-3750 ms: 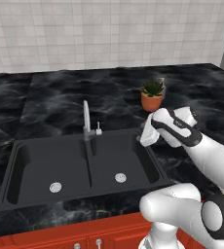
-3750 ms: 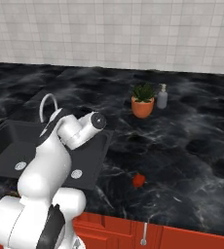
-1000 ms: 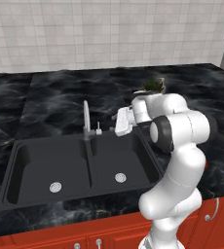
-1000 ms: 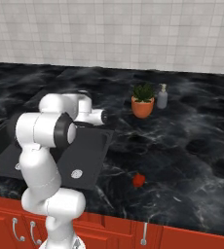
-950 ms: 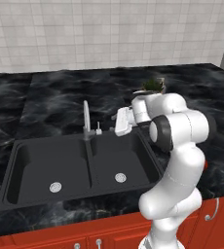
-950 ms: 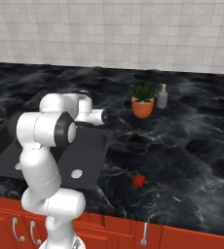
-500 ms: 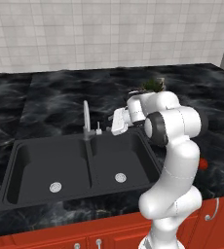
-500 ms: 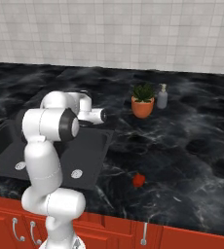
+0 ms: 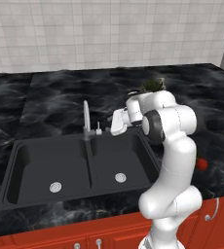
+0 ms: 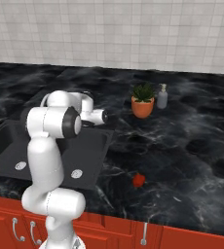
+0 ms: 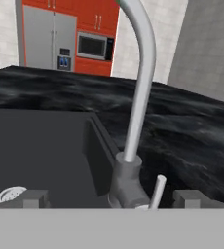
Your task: Turn on the sink faucet. Then move the bell pepper from the counter to the sink. Turn off the sink. Move the vegetable from the sink to the pot next to the stove. Finally move the pot to the front right burner.
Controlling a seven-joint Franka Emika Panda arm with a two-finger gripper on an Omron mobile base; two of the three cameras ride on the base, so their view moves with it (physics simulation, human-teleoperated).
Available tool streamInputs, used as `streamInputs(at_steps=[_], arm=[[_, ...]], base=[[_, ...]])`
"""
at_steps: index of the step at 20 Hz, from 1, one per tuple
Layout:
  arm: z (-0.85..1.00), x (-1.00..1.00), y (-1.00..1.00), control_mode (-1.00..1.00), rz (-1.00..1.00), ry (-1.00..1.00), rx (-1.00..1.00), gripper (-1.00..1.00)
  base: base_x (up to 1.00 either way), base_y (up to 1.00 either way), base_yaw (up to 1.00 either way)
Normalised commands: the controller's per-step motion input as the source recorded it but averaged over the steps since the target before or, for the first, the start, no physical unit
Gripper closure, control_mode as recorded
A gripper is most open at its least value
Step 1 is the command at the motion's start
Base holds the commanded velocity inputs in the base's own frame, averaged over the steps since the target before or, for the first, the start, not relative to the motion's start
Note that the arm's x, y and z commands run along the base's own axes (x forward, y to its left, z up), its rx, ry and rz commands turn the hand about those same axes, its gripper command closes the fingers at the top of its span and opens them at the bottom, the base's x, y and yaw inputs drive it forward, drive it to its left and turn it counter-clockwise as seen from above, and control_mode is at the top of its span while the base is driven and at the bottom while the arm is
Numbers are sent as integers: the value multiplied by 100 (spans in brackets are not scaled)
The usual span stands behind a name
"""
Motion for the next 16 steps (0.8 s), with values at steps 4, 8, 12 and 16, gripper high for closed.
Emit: streamInputs(at_steps=[4, 8, 12, 16], arm=[[-13, 10, 0, -100, 1, 0, 1, -100], [-12, 14, 0, -100, 0, 0, 1, -100], [-11, 15, 0, -100, 0, 1, 1, -100], [-8, 18, 0, -100, 0, 1, 1, -100]], base=[[0, 0, 0], [0, 0, 0], [0, 0, 0], [0, 0, 0]])
